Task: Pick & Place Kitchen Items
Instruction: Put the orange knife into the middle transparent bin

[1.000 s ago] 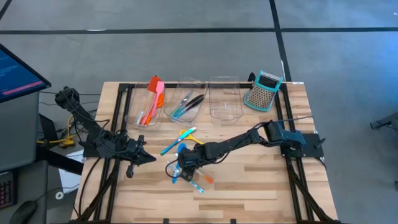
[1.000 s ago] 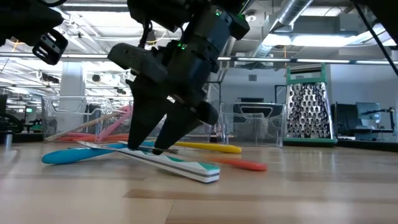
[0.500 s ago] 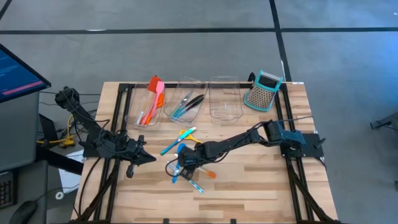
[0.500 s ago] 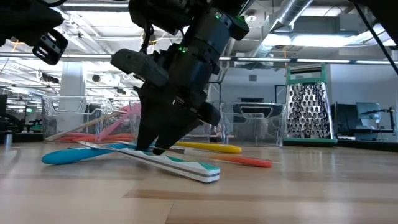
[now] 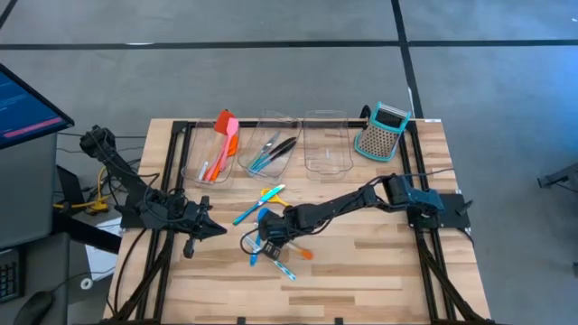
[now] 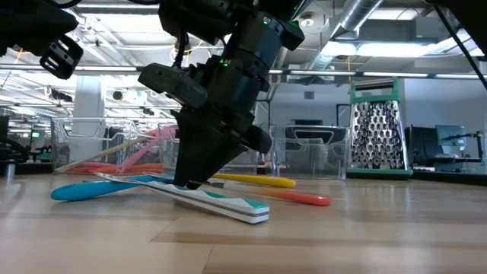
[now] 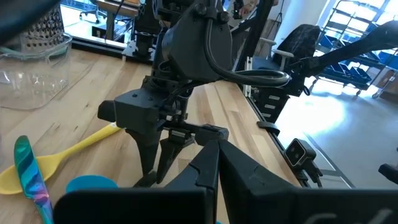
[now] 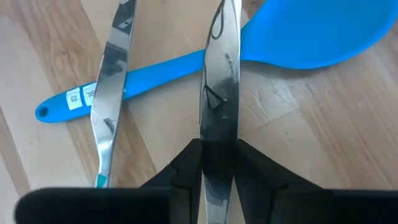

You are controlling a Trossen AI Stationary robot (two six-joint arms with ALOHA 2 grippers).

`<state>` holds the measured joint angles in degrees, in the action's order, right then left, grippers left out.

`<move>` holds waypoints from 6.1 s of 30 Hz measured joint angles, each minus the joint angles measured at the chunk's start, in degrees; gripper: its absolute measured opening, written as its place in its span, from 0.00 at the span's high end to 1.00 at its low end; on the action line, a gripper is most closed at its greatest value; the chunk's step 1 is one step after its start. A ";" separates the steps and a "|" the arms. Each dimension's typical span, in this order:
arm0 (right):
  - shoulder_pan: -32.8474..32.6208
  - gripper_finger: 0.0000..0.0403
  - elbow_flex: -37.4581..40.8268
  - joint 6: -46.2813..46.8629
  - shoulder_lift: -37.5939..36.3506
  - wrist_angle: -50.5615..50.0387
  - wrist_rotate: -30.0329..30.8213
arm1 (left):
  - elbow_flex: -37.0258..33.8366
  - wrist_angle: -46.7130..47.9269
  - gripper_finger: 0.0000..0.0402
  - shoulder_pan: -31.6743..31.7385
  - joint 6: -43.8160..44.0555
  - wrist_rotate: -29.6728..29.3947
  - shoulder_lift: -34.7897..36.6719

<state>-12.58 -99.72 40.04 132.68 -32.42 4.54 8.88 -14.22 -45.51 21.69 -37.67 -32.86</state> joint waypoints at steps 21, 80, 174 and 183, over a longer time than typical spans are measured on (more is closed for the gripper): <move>-0.13 0.87 0.04 0.09 0.02 -0.04 -0.07 | 0.00 0.00 1.00 0.00 0.00 0.00 0.00; -0.16 1.00 -9.64 -15.46 -11.32 -9.69 8.98 | 0.00 0.02 1.00 0.01 0.00 0.00 0.02; 7.63 1.00 55.10 -37.21 -43.56 85.22 5.84 | 20.85 -47.80 0.76 46.11 -13.00 39.11 -55.42; 7.65 1.00 55.10 -37.47 -43.50 85.20 5.84 | 22.27 -48.04 0.62 44.25 -15.45 39.10 -59.53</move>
<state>-4.93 -44.62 2.57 89.19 52.77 10.38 31.16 -62.26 -1.26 6.24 1.43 -92.39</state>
